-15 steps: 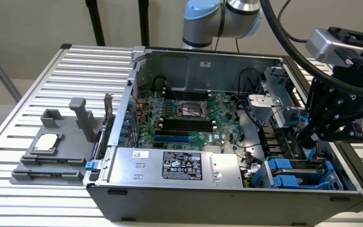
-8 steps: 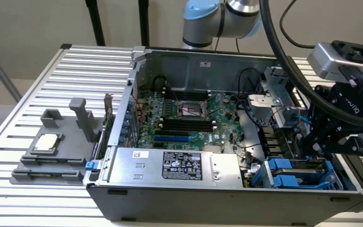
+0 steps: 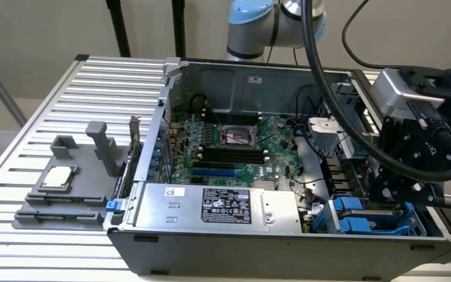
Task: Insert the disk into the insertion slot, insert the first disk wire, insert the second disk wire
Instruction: 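Insert the second disk wire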
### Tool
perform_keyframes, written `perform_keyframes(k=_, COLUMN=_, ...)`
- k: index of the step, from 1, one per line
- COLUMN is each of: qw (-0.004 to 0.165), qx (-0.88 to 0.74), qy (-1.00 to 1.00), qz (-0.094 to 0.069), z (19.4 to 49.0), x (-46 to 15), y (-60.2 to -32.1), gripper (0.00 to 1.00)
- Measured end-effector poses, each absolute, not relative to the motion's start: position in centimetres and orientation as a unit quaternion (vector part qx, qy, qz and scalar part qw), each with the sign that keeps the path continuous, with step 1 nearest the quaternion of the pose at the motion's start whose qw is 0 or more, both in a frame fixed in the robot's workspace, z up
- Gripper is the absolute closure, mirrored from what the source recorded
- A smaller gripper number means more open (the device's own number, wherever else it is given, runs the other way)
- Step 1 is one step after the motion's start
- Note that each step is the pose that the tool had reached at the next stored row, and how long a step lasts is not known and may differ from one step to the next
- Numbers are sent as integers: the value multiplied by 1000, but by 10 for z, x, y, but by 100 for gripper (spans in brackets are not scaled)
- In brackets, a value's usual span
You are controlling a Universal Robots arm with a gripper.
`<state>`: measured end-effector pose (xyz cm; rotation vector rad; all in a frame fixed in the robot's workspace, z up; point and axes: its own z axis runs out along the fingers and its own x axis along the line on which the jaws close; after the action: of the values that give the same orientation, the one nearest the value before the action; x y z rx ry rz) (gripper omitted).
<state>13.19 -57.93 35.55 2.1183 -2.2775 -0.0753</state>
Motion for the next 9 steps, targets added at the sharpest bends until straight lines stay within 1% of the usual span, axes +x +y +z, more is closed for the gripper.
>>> perform_keyframes(k=6, qw=3, qx=685, qy=-729, qz=-14, z=350, x=131, y=-579, gripper=84)
perform_keyframes(k=9, qw=1, qx=686, qy=-727, qz=-12, z=348, x=130, y=-579, gripper=84)
